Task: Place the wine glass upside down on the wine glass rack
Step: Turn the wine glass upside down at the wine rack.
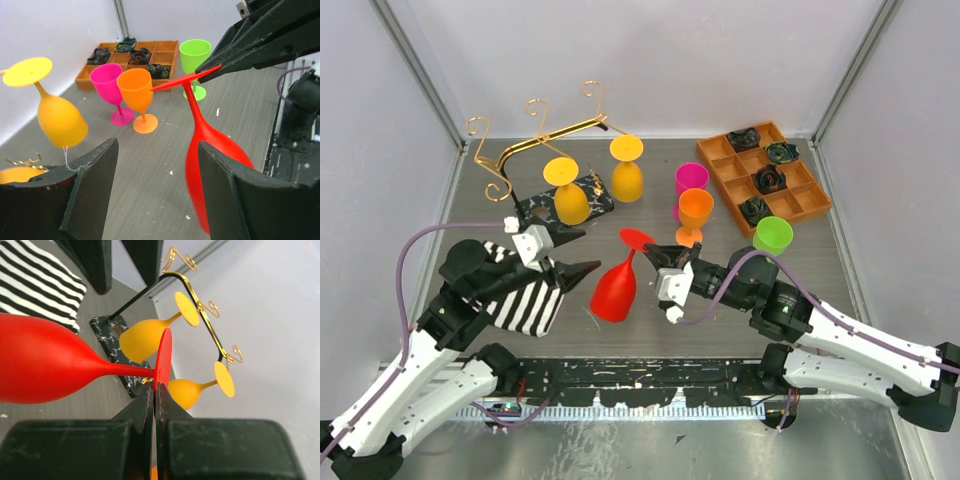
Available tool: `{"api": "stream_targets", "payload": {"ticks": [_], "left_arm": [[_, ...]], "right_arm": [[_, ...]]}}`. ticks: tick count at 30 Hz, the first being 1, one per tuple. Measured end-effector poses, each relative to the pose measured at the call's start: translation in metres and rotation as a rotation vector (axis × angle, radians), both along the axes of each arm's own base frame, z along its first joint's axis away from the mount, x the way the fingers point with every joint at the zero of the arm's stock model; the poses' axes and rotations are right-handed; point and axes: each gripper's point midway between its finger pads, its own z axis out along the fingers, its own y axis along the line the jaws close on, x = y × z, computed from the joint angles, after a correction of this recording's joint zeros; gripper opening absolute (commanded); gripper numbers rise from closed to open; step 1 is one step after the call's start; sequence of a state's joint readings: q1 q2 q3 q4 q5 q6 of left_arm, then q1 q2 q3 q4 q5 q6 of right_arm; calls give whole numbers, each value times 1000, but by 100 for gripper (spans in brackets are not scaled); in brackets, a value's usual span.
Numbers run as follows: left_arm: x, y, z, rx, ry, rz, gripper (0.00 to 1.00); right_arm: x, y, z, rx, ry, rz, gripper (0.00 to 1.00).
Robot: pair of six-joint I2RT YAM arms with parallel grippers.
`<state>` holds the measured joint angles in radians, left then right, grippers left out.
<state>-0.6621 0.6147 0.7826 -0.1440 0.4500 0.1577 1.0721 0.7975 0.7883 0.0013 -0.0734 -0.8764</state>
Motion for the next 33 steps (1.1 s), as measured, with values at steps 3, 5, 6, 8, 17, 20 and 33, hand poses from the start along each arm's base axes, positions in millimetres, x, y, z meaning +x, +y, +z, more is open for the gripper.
{"api": "stream_targets", "payload": {"ticks": [3,5,6,8,17,20,33], "left_arm": [[4,-2,-2,-69,96,31,69],[7,-4,-4,-115,165,49,70],[8,-6,-5,-131,198,53,70],[12,-9,-7,-158,261,65,70],[21,-19,-18,-202,406,86,70],[25,-20,-18,-207,407,98,70],[39,-35,-19,-192,398,72,53]], "right_arm": [[8,3,8,8,-32,-26,1],[15,8,12,11,-54,-46,1],[18,11,14,13,-62,-53,1],[23,15,15,14,-76,-66,1],[31,25,24,52,-109,-76,1],[32,27,29,64,-118,-76,1],[35,32,37,90,-137,-82,1]]}}
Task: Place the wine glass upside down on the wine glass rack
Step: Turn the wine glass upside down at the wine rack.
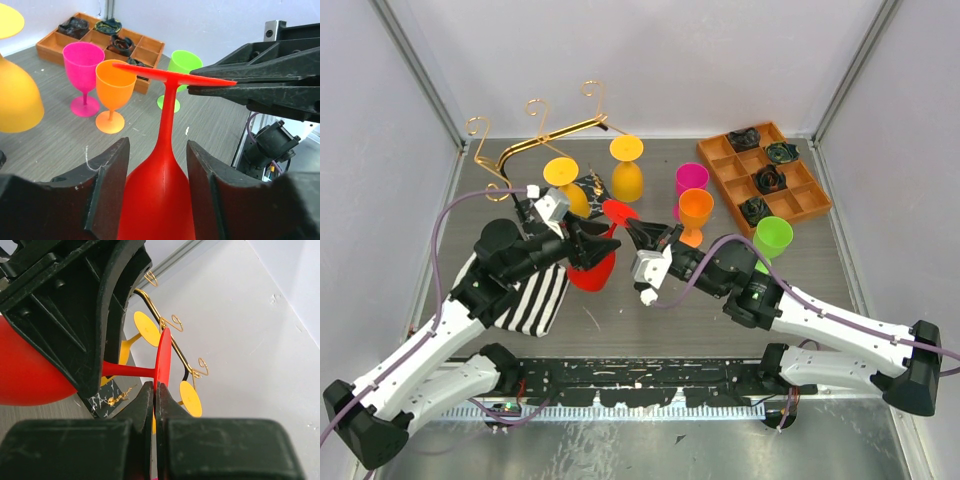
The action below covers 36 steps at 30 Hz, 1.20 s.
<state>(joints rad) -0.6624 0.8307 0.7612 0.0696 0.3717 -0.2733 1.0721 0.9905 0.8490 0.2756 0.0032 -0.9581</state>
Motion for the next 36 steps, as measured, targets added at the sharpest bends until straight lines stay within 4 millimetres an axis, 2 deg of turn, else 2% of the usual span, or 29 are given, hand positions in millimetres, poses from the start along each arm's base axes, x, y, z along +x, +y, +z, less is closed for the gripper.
{"api": "stream_targets", "payload": {"ticks": [7,14,21,23,30,32,34,36], "left_arm": [[0,-7,11,-26,-50,-35,42],[1,-13,13,-35,-61,-49,42],[1,-16,15,-44,-72,-56,15],[1,-16,16,-45,-70,-54,1],[4,-13,17,-47,-74,-26,0],[3,-12,18,-49,-76,-23,0],[2,-10,18,-52,-79,-19,0],[0,-8,17,-53,-80,-9,0]], "right_arm": [[-1,-2,3,16,8,2,1],[-1,-2,2,19,16,5,1],[-2,-1,-1,18,34,10,1],[-2,-1,-2,17,37,10,1],[-2,-1,-4,19,40,8,1],[-2,-1,-4,23,41,9,8],[-2,-1,-3,27,43,12,25],[-3,0,-3,35,50,18,37]]}}
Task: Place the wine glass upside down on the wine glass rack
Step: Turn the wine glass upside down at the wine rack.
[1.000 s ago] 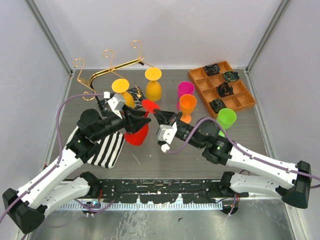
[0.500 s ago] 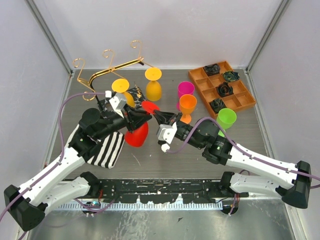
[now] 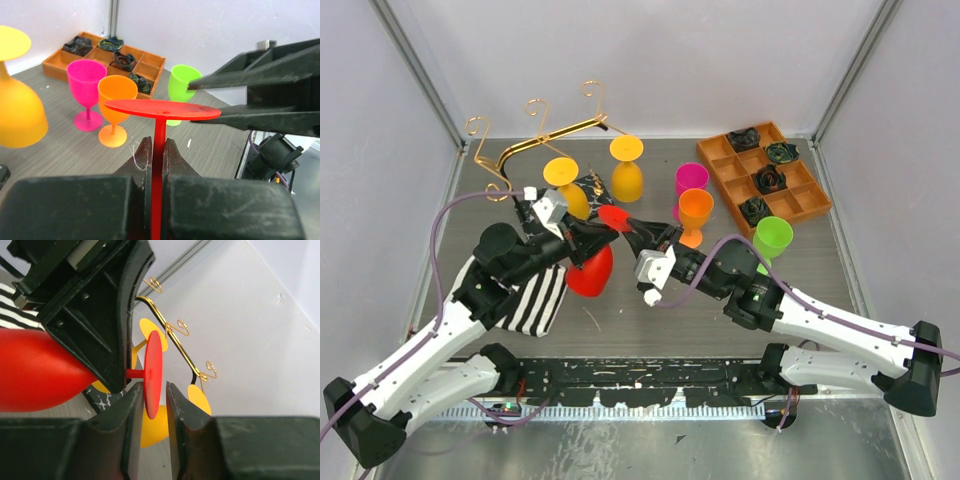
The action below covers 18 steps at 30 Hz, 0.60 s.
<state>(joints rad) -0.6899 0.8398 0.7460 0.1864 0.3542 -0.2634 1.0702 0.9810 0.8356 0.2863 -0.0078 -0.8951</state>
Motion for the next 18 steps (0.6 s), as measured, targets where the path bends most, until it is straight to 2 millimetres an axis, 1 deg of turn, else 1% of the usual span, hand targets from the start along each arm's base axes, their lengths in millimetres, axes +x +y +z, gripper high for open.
{"api": "stream_targets", "payload": {"ticks": [1,4,7,13,16,18], "left_arm": [[0,2,-2,2,5,10,0],[2,9,-8,5,17,50,0],[3,19,-14,5,30,102,0],[6,44,-34,47,89,225,0],[3,60,-37,53,110,289,0],[-1,72,-35,42,116,329,0]], "right_arm": [[-1,0,2,11,0,2,41],[-1,0,6,27,2,5,48],[-2,0,6,32,3,7,53],[-3,-8,10,58,-3,-7,57],[-3,-13,7,72,20,-19,57],[-3,-17,1,94,68,-32,57]]}}
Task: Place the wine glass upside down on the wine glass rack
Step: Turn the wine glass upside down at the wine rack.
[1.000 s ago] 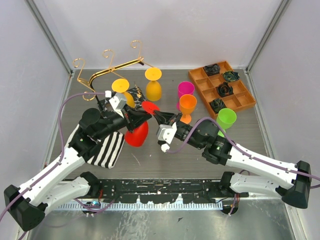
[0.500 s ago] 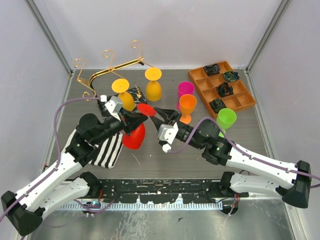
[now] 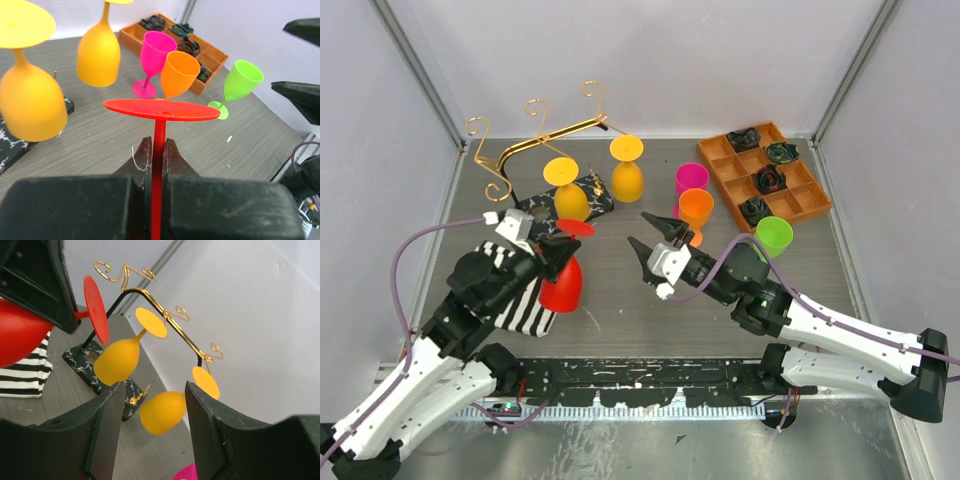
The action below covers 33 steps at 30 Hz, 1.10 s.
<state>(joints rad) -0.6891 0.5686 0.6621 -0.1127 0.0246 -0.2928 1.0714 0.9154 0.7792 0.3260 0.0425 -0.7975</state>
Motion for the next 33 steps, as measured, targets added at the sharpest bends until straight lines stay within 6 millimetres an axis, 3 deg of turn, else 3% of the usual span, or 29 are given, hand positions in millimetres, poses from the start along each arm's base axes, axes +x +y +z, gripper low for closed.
{"api": "stream_targets", "payload": {"ticks": [6,12,21,27,33], "left_arm": [[-10,25,10,-66,-25,83,0],[-5,37,-12,-89,-7,159,0],[3,45,-25,-145,-34,222,0],[6,55,-22,-179,-159,265,0],[17,63,-33,-112,-278,324,0]], "right_arm": [[6,-5,-20,95,242,-50,57],[0,-1,-42,159,452,-38,58],[-8,-6,-63,192,574,-34,59],[-11,-9,-73,195,605,-33,60],[-12,-8,-78,196,622,-31,61]]}}
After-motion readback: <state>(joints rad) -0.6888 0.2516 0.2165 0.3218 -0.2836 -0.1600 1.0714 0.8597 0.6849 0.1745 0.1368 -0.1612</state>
